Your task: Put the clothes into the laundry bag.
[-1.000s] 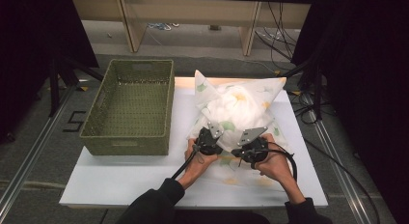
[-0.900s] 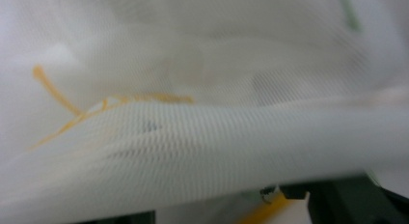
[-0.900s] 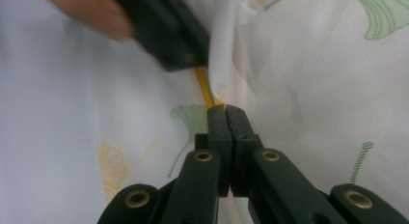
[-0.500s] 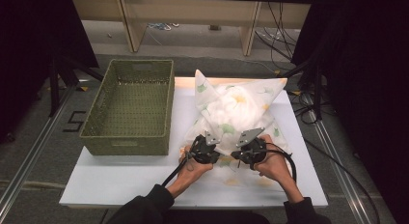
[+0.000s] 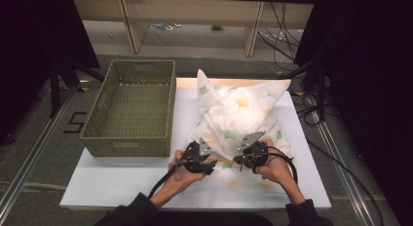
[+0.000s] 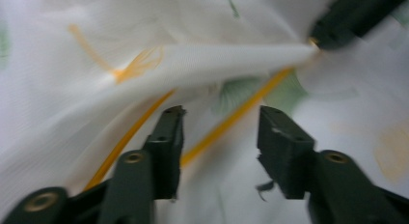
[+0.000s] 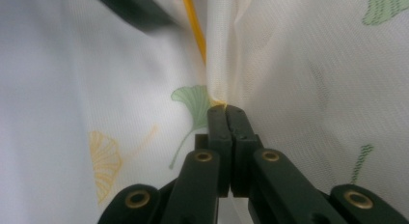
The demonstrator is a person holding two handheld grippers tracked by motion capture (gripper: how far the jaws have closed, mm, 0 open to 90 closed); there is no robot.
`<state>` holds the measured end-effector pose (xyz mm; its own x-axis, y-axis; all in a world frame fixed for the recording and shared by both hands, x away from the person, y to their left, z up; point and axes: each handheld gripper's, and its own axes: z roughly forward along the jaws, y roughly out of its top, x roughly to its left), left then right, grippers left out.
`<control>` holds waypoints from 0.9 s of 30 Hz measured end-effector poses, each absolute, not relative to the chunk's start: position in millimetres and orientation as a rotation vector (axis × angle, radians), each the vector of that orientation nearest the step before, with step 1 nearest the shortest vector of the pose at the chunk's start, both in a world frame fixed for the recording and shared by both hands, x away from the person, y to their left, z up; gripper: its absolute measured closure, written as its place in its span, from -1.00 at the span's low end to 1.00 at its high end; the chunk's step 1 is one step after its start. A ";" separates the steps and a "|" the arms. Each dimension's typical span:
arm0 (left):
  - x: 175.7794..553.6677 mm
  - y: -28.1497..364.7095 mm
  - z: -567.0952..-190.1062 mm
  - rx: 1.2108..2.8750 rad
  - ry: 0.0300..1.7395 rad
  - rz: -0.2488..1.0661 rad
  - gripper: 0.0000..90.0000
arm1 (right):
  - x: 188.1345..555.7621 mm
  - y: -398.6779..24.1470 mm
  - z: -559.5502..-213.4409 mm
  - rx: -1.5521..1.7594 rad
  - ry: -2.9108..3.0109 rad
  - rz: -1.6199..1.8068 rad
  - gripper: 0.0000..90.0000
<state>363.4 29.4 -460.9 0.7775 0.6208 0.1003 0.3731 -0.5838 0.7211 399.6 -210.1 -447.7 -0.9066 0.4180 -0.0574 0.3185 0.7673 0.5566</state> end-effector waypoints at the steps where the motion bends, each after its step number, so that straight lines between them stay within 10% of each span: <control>1: 355.3 40.6 -457.6 2.269 0.745 0.470 -0.04 | 400.4 -210.8 -448.2 0.566 2.790 0.820 1.00; 9: 353.2 78.4 -472.5 2.254 0.992 0.382 -0.31 | 401.4 -212.9 -451.7 0.606 2.807 0.803 1.00; 12: 362.6 79.2 -479.1 2.231 1.020 0.296 -0.20 | 403.6 -212.4 -453.1 0.575 2.809 0.804 1.00; 20: 372.3 97.6 -481.9 2.166 0.997 0.279 0.85 | 413.6 -213.6 -458.4 0.610 2.750 0.781 1.00; 27: 364.5 94.4 -478.5 2.191 0.900 0.279 0.94 | 440.7 -209.8 -469.5 0.661 2.659 0.781 1.00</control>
